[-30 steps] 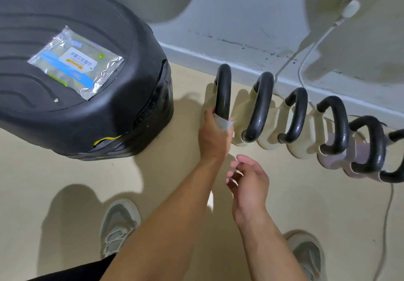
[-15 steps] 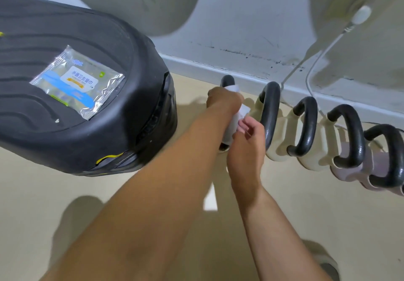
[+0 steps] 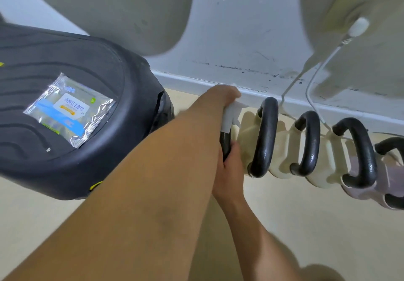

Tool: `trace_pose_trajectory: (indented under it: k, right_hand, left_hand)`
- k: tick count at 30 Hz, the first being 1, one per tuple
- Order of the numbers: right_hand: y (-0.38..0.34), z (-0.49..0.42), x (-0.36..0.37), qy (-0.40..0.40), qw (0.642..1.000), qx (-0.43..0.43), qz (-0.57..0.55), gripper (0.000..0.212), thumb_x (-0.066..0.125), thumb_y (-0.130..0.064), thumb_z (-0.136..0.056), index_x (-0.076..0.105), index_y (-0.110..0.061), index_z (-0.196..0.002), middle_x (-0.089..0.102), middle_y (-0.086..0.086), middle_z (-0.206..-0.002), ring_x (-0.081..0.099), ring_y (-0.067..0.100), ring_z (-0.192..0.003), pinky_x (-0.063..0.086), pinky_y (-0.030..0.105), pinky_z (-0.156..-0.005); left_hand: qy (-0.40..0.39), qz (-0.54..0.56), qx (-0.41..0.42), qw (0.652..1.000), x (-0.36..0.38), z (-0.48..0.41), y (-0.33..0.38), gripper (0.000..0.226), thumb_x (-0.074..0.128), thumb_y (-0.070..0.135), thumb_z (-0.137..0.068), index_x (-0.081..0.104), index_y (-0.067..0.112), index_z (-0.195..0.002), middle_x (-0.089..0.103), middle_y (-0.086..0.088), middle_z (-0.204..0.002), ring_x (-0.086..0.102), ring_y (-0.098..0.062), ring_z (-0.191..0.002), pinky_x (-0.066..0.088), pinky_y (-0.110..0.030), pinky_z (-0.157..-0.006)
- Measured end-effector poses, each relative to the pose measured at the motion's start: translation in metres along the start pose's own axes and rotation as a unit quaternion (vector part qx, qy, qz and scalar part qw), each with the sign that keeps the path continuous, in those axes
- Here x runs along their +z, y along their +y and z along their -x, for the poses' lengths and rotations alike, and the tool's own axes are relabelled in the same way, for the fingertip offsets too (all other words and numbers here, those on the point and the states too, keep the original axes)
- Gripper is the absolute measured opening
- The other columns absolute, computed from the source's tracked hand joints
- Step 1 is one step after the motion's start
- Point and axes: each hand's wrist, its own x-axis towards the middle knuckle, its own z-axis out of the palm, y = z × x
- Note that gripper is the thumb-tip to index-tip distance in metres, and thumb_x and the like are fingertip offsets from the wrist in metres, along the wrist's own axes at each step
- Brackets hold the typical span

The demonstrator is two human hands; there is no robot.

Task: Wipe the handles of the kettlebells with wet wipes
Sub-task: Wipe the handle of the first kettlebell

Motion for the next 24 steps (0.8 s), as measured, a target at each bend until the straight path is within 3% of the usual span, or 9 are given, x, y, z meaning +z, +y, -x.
trace_pose_trajectory:
  k: [3,6,8,12,15,17,20,22,24]
  right_hand:
    - [0.001,-0.002,-0.004,-0.024,1.000,0.006,0.000,0.024,0.050,-0.044,-0.104,0.053,-0.023,-0.115,0.063,-0.011,-0.093,0.060,0.006,-0.083,0.048,0.030,-0.076]
    - [-0.010,-0.001,-0.012,-0.035,0.997,0.062,-0.023,0.040,0.055,-0.038,-0.102,0.049,-0.021,-0.138,0.065,-0.009,-0.107,0.063,0.007,-0.095,0.046,0.025,-0.081]
    - [-0.022,0.006,-0.018,0.004,0.997,0.078,-0.025,0.050,0.056,-0.028,-0.100,0.040,-0.022,-0.147,0.063,-0.009,-0.114,0.062,0.002,-0.095,0.045,0.020,-0.077]
    - [-0.055,0.015,-0.019,0.111,0.991,-0.071,0.033,0.054,0.055,-0.020,-0.099,0.038,-0.025,-0.150,0.048,-0.010,-0.138,0.052,0.003,-0.124,0.044,0.022,-0.100]
    - [-0.072,-0.006,-0.014,0.068,0.984,-0.110,0.127,0.063,0.059,-0.030,-0.096,0.035,-0.024,-0.155,0.041,-0.009,-0.149,0.038,0.005,-0.138,0.033,0.024,-0.112]
    - [-0.079,-0.027,-0.015,0.014,0.988,-0.095,0.120,0.050,0.063,-0.033,-0.094,0.051,-0.026,-0.141,0.058,-0.012,-0.132,0.053,-0.003,-0.119,0.041,0.017,-0.099]
    - [-0.086,-0.056,-0.021,0.033,0.988,-0.090,0.120,0.007,0.063,-0.023,-0.092,0.069,-0.021,-0.088,0.068,-0.011,-0.076,0.060,0.000,-0.067,0.044,0.017,-0.064]
    - [-0.088,-0.072,-0.027,0.088,0.988,-0.053,0.113,0.020,0.063,-0.020,-0.089,0.061,-0.020,-0.070,0.060,-0.007,-0.064,0.053,0.011,-0.058,0.043,0.026,-0.061]
    - [-0.090,-0.085,-0.033,0.109,0.984,-0.022,0.142,0.013,0.065,-0.021,-0.086,0.064,-0.013,-0.077,0.060,0.000,-0.065,0.054,0.018,-0.060,0.044,0.030,-0.061]
  left_hand:
    - [-0.026,0.135,-0.033,0.990,-0.004,0.024,0.002,0.079,0.038,0.070,-0.093,0.042,0.009,-0.145,0.049,-0.014,-0.145,0.050,-0.030,-0.129,0.037,-0.040,-0.108]
    - [-0.028,0.216,-0.054,0.975,-0.013,0.033,-0.020,0.076,0.042,0.079,-0.086,0.045,0.016,-0.128,0.058,-0.011,-0.112,0.060,-0.029,-0.105,0.052,-0.040,-0.091]
    - [-0.024,0.285,-0.021,0.958,-0.015,0.037,-0.033,0.072,0.051,0.075,-0.084,0.048,0.017,-0.127,0.062,-0.009,-0.108,0.064,-0.029,-0.104,0.055,-0.045,-0.094]
    - [-0.022,0.375,0.008,0.927,-0.013,0.030,-0.047,0.083,0.059,0.075,-0.076,0.058,0.013,-0.130,0.069,-0.008,-0.101,0.069,-0.026,-0.095,0.055,-0.039,-0.090]
    - [-0.047,0.362,0.025,0.931,-0.016,0.031,-0.042,0.095,0.055,0.085,-0.071,0.057,0.010,-0.128,0.065,-0.013,-0.126,0.064,-0.028,-0.112,0.051,-0.039,-0.095]
    - [-0.113,0.320,0.053,0.939,-0.020,0.033,-0.036,0.103,0.049,0.098,-0.054,0.059,0.012,-0.111,0.057,-0.022,-0.122,0.057,-0.031,-0.106,0.044,-0.042,-0.097]
    - [-0.175,0.289,0.074,0.938,-0.028,0.035,-0.031,0.094,0.032,0.099,-0.064,0.055,0.010,-0.086,0.053,-0.015,-0.097,0.047,-0.030,-0.086,0.037,-0.034,-0.087]
    - [-0.112,0.329,0.060,0.936,-0.032,0.031,-0.036,0.099,0.032,0.098,-0.068,0.063,0.008,-0.096,0.068,-0.011,-0.094,0.065,-0.027,-0.083,0.046,-0.037,-0.085]
    - [-0.035,0.397,0.028,0.917,-0.030,0.024,-0.047,0.090,0.032,0.092,-0.076,0.059,0.022,-0.125,0.065,-0.001,-0.112,0.065,-0.021,-0.098,0.047,-0.043,-0.088]
